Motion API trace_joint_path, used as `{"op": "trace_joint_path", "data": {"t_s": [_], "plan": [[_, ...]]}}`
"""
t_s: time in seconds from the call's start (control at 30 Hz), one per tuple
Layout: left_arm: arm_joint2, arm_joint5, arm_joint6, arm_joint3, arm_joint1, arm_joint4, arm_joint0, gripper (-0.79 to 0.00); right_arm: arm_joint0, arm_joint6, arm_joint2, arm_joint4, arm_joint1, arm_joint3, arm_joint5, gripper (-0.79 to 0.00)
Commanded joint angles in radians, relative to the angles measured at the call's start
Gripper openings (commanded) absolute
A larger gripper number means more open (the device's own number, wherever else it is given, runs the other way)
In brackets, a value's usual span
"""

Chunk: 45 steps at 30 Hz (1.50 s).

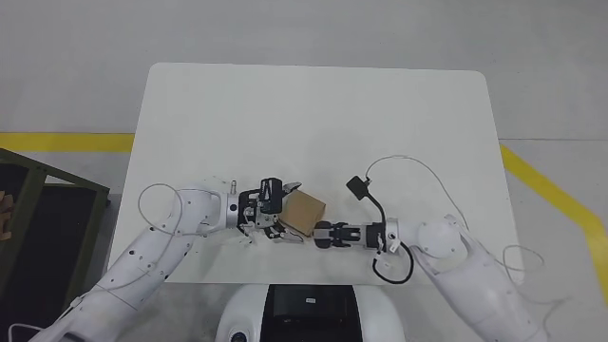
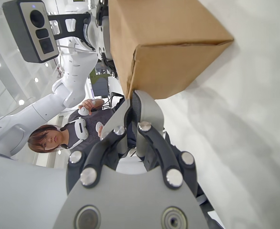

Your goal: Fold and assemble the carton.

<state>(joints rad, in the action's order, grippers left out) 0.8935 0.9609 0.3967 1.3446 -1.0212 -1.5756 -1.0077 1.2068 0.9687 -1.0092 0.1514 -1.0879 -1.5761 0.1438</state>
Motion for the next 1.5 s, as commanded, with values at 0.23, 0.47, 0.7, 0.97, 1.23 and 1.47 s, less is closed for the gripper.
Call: {"op": "trace_joint_path", "data": {"t_s": [0.23,0.47,0.7,0.97,1.23,1.47], "plan": [[0.001,0.001,0.0,0.0,0.0,0.0,0.0,0.0,-0.028,-0.016,0.018,0.009,-0.008,0.023,0.007,-0.785],[0.024,0.008,0.005,0.0,0.007,0.003,-0.003,0.0,-0.014,-0.01,-0.024,0.014,0.002,-0.01,-0.008,-0.65],[0.128,0.051,0.067,0.039,0.043,0.031,-0.059,0.0,0.021,-0.004,-0.095,0.013,0.019,-0.066,-0.009,0.0],[0.343,0.018,0.075,0.099,0.101,0.027,-0.161,0.0,0.043,0.014,-0.15,0.032,0.031,-0.114,0.038,0.0],[0.481,-0.07,-0.051,0.024,0.117,0.12,-0.148,0.0,0.048,0.02,-0.178,0.046,0.036,-0.154,0.117,0.0],[0.555,-0.114,-0.119,-0.118,0.125,0.17,-0.061,0.0,0.049,0.041,-0.186,0.062,0.04,-0.21,0.15,0.0]]}}
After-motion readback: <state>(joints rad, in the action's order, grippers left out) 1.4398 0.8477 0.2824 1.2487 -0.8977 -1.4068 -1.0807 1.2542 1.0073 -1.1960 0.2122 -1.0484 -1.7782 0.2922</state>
